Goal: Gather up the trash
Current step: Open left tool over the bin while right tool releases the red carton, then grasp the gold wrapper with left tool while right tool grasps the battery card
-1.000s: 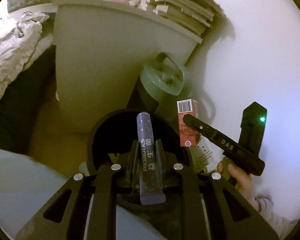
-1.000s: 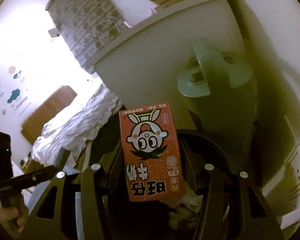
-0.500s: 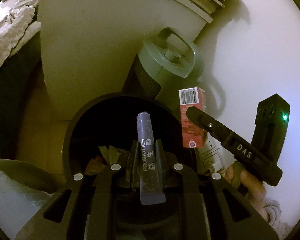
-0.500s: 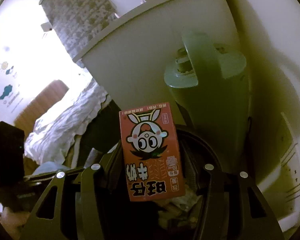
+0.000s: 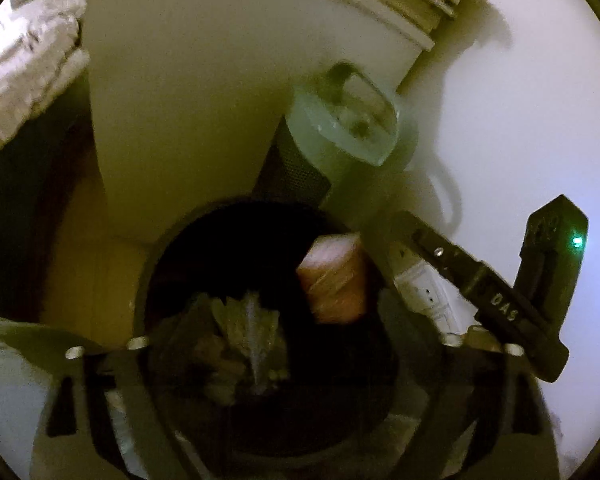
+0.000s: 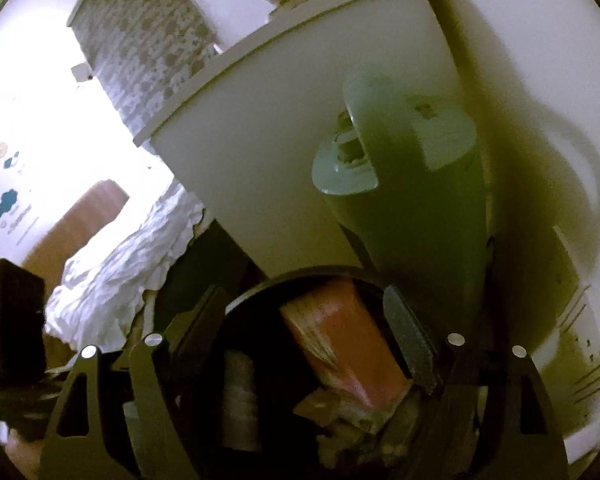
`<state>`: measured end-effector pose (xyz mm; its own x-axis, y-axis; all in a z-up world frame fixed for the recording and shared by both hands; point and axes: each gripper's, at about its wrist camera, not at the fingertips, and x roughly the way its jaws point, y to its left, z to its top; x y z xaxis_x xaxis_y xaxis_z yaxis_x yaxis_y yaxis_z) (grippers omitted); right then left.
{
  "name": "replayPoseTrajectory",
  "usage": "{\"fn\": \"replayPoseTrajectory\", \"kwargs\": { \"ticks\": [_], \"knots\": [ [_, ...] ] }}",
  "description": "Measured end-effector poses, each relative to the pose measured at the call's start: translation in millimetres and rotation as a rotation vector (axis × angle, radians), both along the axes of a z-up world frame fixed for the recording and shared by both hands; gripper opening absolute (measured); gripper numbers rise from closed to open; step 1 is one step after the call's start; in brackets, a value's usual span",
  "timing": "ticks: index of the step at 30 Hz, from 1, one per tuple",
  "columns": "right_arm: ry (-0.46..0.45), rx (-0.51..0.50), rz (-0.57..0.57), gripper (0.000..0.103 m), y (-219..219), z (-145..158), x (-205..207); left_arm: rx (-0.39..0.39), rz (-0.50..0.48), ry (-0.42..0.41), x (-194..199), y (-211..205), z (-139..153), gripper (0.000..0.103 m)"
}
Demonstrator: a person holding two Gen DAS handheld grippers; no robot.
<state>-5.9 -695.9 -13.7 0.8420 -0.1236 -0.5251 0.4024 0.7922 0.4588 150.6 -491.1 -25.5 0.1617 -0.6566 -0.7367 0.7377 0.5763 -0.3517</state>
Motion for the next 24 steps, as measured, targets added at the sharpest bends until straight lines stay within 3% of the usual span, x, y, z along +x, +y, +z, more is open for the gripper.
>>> {"fn": "replayPoseTrajectory", "kwargs": {
  "ticks": [8, 16, 20, 24],
  "knots": [
    [0.012, -0.025, -0.002, 0.081, 7.0, -0.1, 0.9, -0.047, 0.044, 0.002, -19.6, 41.0, 37.5, 0.088],
    [0.035, -0.079, 0.104, 0.081, 44.8, 5.6, 6.0, -0.101, 0.203, -0.027, -59.5, 171.6, 79.4, 0.088],
    [0.022, -0.113, 0.238, 0.081, 88.0, 13.5, 9.4, -0.063, 0.324, -0.055, -78.2, 259.9, 84.8, 0.088],
    [0.021, -0.127, 0.487, 0.082, 156.8, 22.4, 18.6, 0.031, 0.362, -0.089, -113.0, 339.7, 74.2, 0.088]
  ]
}}
